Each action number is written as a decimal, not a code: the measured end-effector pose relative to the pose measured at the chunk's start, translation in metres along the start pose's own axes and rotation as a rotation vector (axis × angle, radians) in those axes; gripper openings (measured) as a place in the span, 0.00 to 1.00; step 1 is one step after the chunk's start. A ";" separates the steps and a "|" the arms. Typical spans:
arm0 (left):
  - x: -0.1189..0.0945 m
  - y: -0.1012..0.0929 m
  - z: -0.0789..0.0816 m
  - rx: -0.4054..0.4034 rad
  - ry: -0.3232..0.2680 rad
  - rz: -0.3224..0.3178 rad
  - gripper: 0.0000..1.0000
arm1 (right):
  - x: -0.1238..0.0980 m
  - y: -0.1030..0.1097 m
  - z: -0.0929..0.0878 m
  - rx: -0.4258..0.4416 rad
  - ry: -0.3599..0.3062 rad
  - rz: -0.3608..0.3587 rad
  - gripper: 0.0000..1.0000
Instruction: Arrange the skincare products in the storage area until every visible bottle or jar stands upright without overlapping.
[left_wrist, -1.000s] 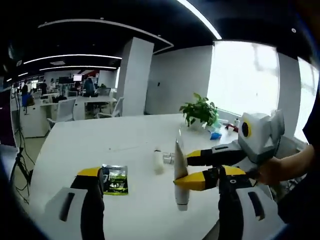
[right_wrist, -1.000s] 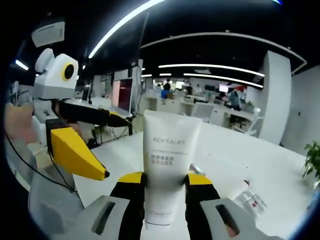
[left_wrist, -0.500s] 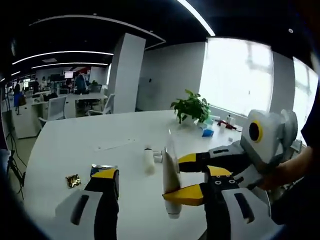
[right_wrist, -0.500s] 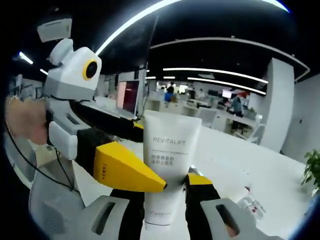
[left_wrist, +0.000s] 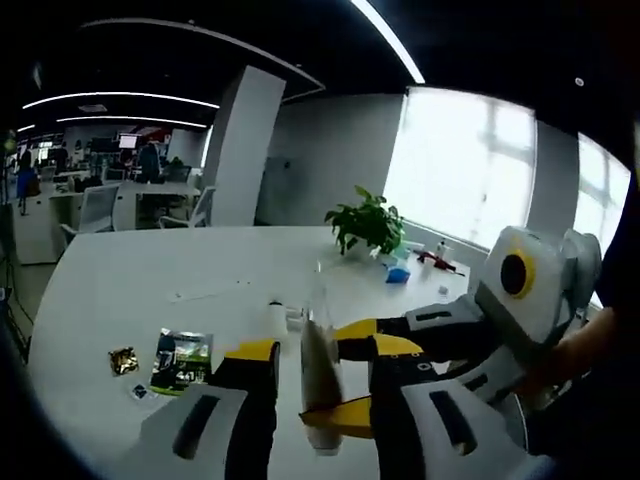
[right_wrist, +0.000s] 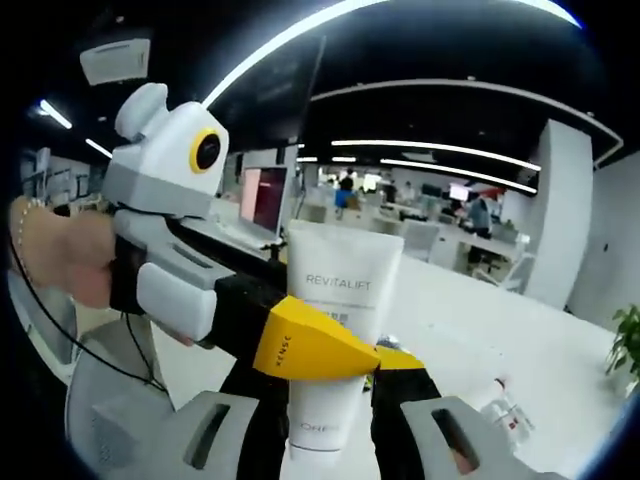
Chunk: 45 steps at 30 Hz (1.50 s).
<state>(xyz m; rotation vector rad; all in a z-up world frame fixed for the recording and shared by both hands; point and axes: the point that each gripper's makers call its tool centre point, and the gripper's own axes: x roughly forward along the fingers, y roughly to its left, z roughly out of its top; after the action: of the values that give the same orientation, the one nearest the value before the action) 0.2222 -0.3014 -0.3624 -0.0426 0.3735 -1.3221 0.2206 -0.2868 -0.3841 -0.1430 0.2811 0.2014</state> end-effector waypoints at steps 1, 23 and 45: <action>0.000 0.000 0.000 -0.002 0.001 -0.002 0.26 | 0.000 0.000 0.000 -0.001 0.000 0.000 0.23; 0.002 0.000 0.007 0.052 -0.009 -0.013 0.07 | 0.000 0.000 0.004 0.035 -0.003 0.015 0.25; -0.028 -0.041 0.026 0.097 0.018 -0.424 0.07 | -0.032 0.016 0.027 0.079 -0.113 0.468 0.27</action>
<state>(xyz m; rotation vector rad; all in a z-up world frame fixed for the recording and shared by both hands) 0.1862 -0.2900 -0.3213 -0.0298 0.3253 -1.7594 0.1944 -0.2726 -0.3508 0.0154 0.2061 0.6592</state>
